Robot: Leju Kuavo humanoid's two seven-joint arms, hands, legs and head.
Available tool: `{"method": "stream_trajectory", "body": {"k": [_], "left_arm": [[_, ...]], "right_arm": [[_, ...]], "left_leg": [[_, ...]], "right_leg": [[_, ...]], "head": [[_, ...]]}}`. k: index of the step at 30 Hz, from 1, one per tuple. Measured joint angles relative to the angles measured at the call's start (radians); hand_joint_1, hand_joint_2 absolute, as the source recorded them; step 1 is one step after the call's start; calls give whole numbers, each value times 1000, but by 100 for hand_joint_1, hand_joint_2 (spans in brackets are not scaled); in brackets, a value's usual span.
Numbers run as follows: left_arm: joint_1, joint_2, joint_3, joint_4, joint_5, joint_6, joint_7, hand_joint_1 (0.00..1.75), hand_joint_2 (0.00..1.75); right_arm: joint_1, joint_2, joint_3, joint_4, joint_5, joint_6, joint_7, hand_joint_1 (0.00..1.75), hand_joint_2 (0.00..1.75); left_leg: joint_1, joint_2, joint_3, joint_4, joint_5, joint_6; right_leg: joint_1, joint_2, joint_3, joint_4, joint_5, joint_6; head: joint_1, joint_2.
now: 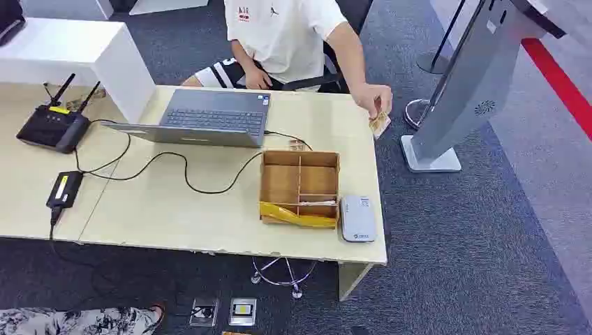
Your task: Pass the card to the sensor for recognition and then transmit it.
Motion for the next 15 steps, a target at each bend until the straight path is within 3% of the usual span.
{"method": "stream_trajectory", "body": {"k": [2,3,4,8,15], "left_arm": [[-10,0,0,1,48,22,-41,0,0],[-15,0,0,2,72,29,-61,0,0],[-19,0,0,3,94,35,-80,0,175],[-39,1,0,13,196,60,-142,0,175],[-73,1,-3,40,331,158,-118,0,175]], "right_arm": [[-22,2,31,0,-19,-15,-5,0,0],[-31,3,41,0,-30,-25,-8,0,175],[-40,3,54,0,-40,-34,-10,0,175],[-69,-3,115,0,-86,-79,-16,0,175],[-89,-46,191,12,-196,-184,23,0,175]], "left_leg": [[0,0,0,0,0,0],[0,0,0,0,0,0],[0,0,0,0,0,0],[0,0,0,0,0,0],[0,0,0,0,0,0]], "right_leg": [[0,0,0,0,0,0],[0,-1,0,0,0,0],[0,0,0,0,0,0],[0,0,0,0,0,0],[0,0,0,0,0,0]], "head": [[0,0],[1,0],[0,0],[1,0],[0,0]]}}
